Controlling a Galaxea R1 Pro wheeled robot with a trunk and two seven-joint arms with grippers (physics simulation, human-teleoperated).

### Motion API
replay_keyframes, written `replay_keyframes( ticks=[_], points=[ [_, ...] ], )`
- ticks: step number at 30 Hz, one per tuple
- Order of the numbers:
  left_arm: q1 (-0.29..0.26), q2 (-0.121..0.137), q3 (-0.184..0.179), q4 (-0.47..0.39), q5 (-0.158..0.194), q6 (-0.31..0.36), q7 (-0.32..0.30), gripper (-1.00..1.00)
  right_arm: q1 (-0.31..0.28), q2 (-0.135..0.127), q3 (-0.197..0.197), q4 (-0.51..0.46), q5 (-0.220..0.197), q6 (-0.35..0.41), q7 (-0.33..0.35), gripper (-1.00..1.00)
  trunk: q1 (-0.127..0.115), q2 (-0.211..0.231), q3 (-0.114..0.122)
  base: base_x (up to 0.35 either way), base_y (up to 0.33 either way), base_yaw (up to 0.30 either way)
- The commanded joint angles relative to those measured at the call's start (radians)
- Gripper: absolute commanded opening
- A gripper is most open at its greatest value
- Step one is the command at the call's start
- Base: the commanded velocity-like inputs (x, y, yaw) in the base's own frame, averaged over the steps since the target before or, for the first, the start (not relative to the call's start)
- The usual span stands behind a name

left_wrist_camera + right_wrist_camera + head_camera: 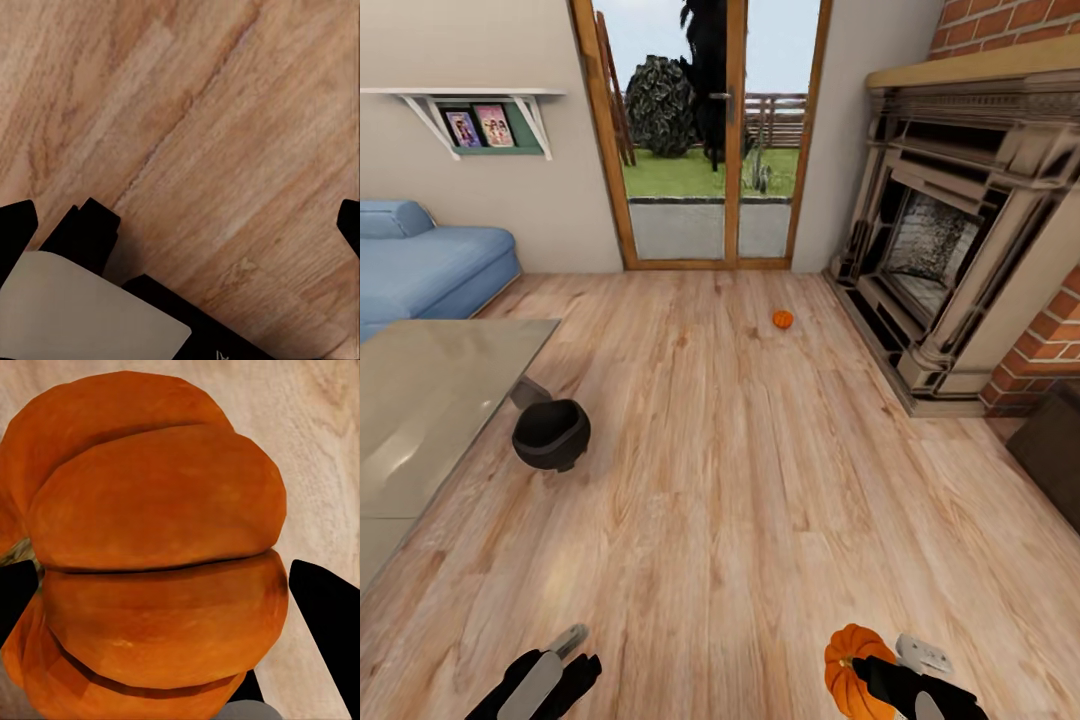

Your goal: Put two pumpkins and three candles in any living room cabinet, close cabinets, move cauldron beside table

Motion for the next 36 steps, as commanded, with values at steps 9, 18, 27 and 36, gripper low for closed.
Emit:
replay_keyframes(
  ticks=[9,18,27,36],
  points=[
    [0.0,0.0,0.0,0.001,0.0,0.0,0.0,1.0,0.0,0.0,-0.001,-0.001,-0.002,0.0,0.0,-1.0,0.0,0.0,0.0,0.328,0.0,0.018],
    [0.0,0.0,0.0,0.002,0.0,0.0,0.0,1.0,0.0,0.0,-0.002,0.0,-0.002,-0.001,0.0,-1.0,0.0,0.0,0.0,0.328,0.0,0.052],
    [0.0,0.0,0.0,0.002,0.0,0.0,0.0,1.0,0.0,0.0,0.0,0.001,-0.002,-0.002,0.0,-1.0,0.0,0.0,0.0,0.328,0.0,0.001],
    [0.0,0.0,0.0,0.003,0.0,0.0,0.0,1.0,0.0,0.0,-0.001,0.0,-0.002,-0.002,0.0,-1.0,0.0,0.0,0.0,0.329,0.0,0.0]
  ],
)
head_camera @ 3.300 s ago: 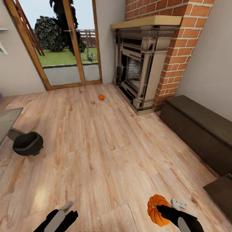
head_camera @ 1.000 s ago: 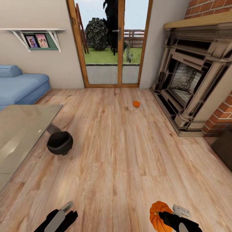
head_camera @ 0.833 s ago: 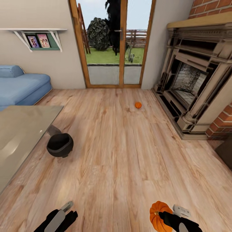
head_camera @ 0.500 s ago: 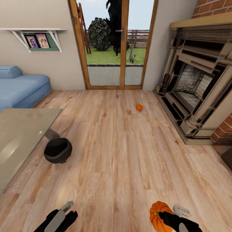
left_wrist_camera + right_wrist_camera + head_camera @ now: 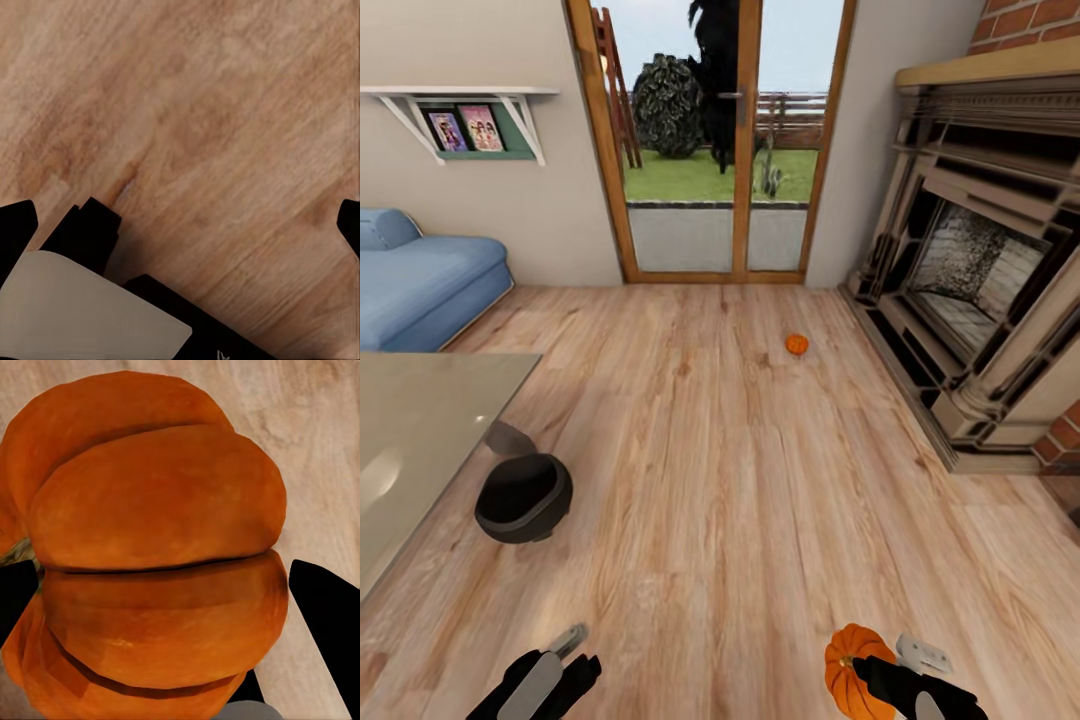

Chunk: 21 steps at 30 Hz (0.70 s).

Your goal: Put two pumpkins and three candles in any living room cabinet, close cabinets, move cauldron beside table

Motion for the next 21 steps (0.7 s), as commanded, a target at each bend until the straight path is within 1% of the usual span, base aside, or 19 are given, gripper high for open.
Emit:
replay_keyframes(
  ticks=[1,21],
  points=[
    [0.0,0.0,0.0,0.0,0.0,0.0,0.0,1.0,0.0,0.0,0.0,0.0,0.0,0.0,0.0,-1.0,0.0,0.0,0.0,0.329,0.0,0.0],
    [0.0,0.0,0.0,0.001,-0.001,0.0,-0.001,1.0,0.0,0.0,0.0,0.001,0.0,-0.003,0.0,-1.0,0.0,0.0,0.0,0.329,0.0,0.0]
  ],
)
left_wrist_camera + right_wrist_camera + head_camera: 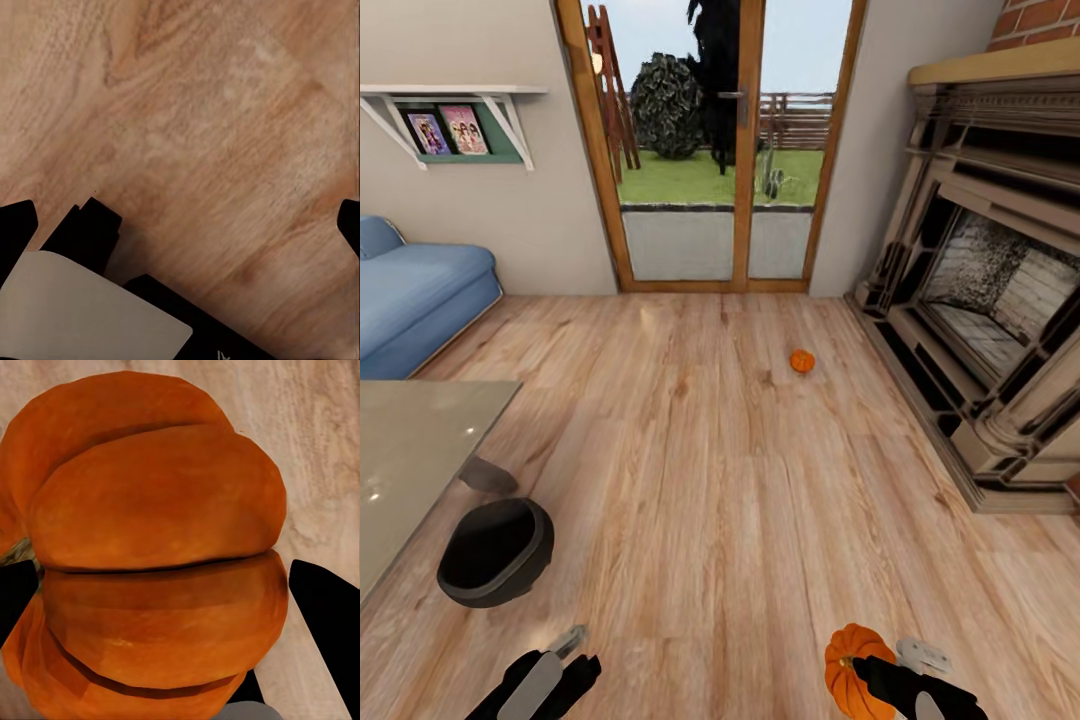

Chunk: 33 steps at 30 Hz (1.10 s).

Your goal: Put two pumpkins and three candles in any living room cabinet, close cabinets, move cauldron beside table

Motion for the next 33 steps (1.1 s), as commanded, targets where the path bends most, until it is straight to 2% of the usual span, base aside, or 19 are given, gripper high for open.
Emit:
replay_keyframes(
  ticks=[1,33],
  points=[
    [0.0,0.0,0.0,0.0,0.0,0.0,0.0,1.0,0.0,0.0,0.0,0.0,0.0,-0.001,0.0,-1.0,0.0,0.0,0.0,0.33,0.0,0.0],
    [0.0,0.0,-0.001,0.0,0.0,-0.001,0.0,1.0,0.0,0.0,-0.001,0.0,0.001,-0.001,-0.001,-1.0,0.0,0.0,0.0,0.33,0.0,0.0]
  ],
)
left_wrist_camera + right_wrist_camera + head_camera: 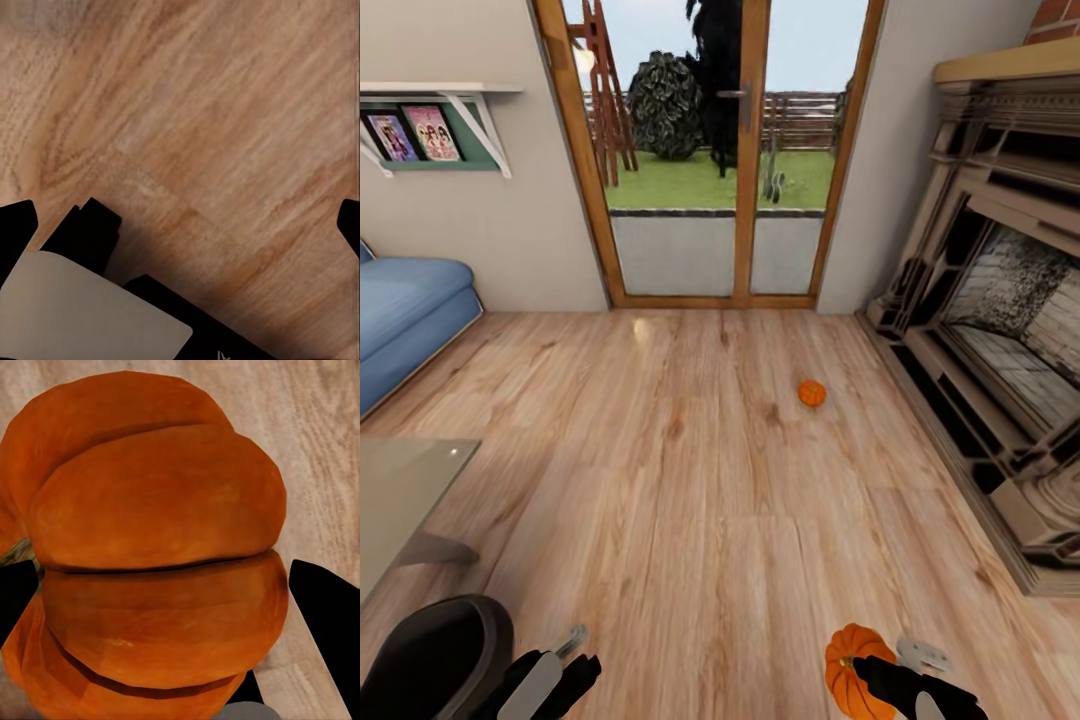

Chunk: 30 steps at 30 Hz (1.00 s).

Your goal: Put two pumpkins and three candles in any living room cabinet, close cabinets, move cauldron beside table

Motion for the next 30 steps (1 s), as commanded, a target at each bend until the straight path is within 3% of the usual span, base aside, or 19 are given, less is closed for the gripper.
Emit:
replay_keyframes(
  ticks=[1,30],
  points=[
    [0.0,0.0,0.0,0.0,0.0,0.0,0.0,1.0,0.0,0.0,0.0,0.0,-0.001,0.0,0.0,-1.0,0.0,0.0,0.0,0.329,0.0,0.0],
    [0.0,0.0,0.001,0.0,0.0,0.0,-0.001,1.0,0.0,0.0,0.0,0.0,-0.001,0.0,0.0,-1.0,0.0,0.0,0.0,0.33,0.0,0.0]
  ],
)
